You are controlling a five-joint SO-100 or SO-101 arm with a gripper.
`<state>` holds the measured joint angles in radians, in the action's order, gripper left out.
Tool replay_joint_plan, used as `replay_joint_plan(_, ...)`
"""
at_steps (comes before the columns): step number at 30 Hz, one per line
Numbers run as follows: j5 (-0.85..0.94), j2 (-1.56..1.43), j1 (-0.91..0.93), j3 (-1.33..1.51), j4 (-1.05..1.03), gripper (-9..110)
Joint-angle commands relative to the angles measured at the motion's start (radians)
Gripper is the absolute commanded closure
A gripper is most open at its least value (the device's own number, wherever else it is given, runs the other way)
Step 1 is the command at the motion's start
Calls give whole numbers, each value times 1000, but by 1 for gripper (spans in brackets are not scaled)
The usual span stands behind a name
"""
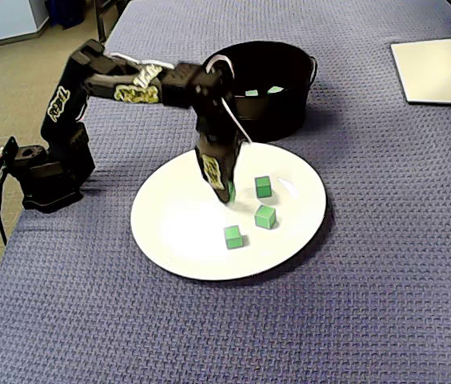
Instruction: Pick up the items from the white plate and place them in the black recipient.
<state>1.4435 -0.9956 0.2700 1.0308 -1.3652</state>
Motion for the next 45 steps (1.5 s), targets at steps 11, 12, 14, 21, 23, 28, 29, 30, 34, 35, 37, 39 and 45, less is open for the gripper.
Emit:
replay_joint_plan(11, -1322, -767, -376, 48, 318, 102)
replay_joint_plan(12, -1373, -747, -419, 37, 364, 102)
replay_joint_plan(14, -1431, -692, -495, 43, 469, 102)
replay_joint_plan(21, -1456, -434, -693, 129, 696, 102)
replay_joint_plan(23, -1479, -348, -724, 130, 704, 102)
replay_joint_plan(28, -1506, -227, -758, 192, 752, 102)
replay_joint_plan(29, -1514, -216, -758, 213, 769, 102)
replay_joint_plan(30, -1520, -207, -758, 238, 785, 101)
replay_joint_plan(34, -1480, -198, -758, 285, 795, 74)
replay_joint_plan(35, -1473, -204, -755, 272, 761, 68)
replay_joint_plan(37, -1466, -235, -736, 224, 673, 62)
replay_joint_plan(39, -1447, -291, -706, 143, 560, 58)
replay_joint_plan(45, -1503, -431, -456, -287, 37, 53)
